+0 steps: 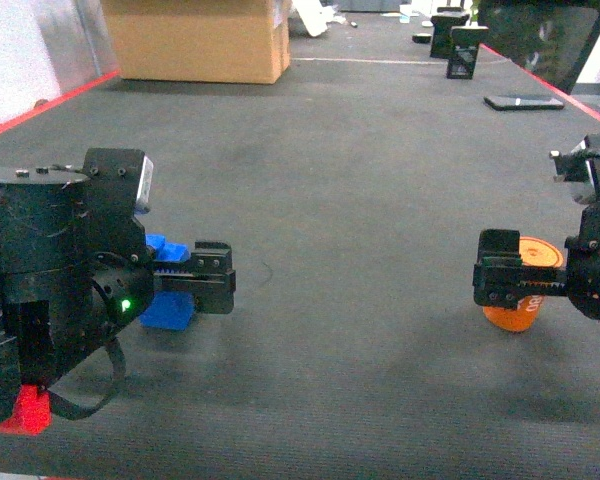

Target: Sort blue parts and orange caps into right shelf containers

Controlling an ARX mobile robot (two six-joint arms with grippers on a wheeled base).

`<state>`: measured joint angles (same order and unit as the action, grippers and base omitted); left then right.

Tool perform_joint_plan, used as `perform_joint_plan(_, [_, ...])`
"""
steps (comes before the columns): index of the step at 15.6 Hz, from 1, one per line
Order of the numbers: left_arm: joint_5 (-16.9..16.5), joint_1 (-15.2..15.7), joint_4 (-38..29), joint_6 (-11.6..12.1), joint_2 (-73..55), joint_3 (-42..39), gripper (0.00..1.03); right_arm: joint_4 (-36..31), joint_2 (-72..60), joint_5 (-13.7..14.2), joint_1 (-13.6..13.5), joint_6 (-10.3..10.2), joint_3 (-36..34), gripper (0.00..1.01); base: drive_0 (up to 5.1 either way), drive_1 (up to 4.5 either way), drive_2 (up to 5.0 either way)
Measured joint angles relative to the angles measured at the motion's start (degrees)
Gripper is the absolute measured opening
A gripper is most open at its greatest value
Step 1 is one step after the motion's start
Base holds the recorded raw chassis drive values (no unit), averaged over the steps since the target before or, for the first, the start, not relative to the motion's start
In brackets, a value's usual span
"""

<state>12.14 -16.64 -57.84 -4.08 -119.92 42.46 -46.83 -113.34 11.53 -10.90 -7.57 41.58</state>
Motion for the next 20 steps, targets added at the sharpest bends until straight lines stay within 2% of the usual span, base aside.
perform_joint_plan(7, [1.2, -0.09, 2.73, 0.35, -1.64, 0.68, 0.98, 0.46, -3.96, 1.05, -0.42, -0.55, 1.2, 0.98, 0.0, 0.0, 0.0])
perform_joint_plan(8, [1.38, -0.13, 4.26, 0.44, -1.64, 0.83, 0.98, 2.14, -3.96, 0.98, -0.52, -0.57, 1.44, 0.9, 0.0, 0.0, 0.0])
perform_joint_plan(9, [1.42, -0.13, 4.55, 0.44, -1.64, 0.83, 0.95, 2.95, -4.04, 0.66, -0.76, -0.59, 1.44, 0.81, 0.0, 0.0, 0.0])
perform_joint_plan(12, [1.44, -0.15, 5.46, 0.44, -1.64, 0.87, 0.67, 2.95, -4.07, 0.35, -1.11, -1.05, 1.44, 0.51, 0.0, 0.0, 0.0])
perform_joint_plan(13, [1.44, -0.15, 5.4, 0.44, -1.53, 0.87, 0.56, 2.6, -4.04, 0.35, -1.11, -1.05, 1.42, 0.46, 0.0, 0.0, 0.0])
perform_joint_plan(14, [1.55, -0.15, 5.25, 0.42, -1.29, 0.74, 0.47, 2.08, -3.85, 0.35, -1.11, -1.14, 1.16, 0.45, 0.0, 0.0, 0.0])
perform_joint_plan(15, [1.84, -0.15, 4.85, 0.42, -0.59, 0.15, 0.42, 1.27, -3.08, 0.35, -1.11, -1.18, 0.37, 0.45, 0.0, 0.0, 0.0])
perform_joint_plan(18, [2.89, 0.22, 0.04, -0.02, 5.68, -3.65, 0.42, -1.42, 4.0, 0.85, -1.11, -1.16, -3.87, 0.44, 0.0, 0.0, 0.0])
perform_joint_plan(20, [3.17, 0.72, -3.54, 0.11, 13.46, -7.63, 0.42, -2.89, 11.89, 2.21, -1.55, -0.2, -7.5, 0.44, 0.0, 0.0, 0.0])
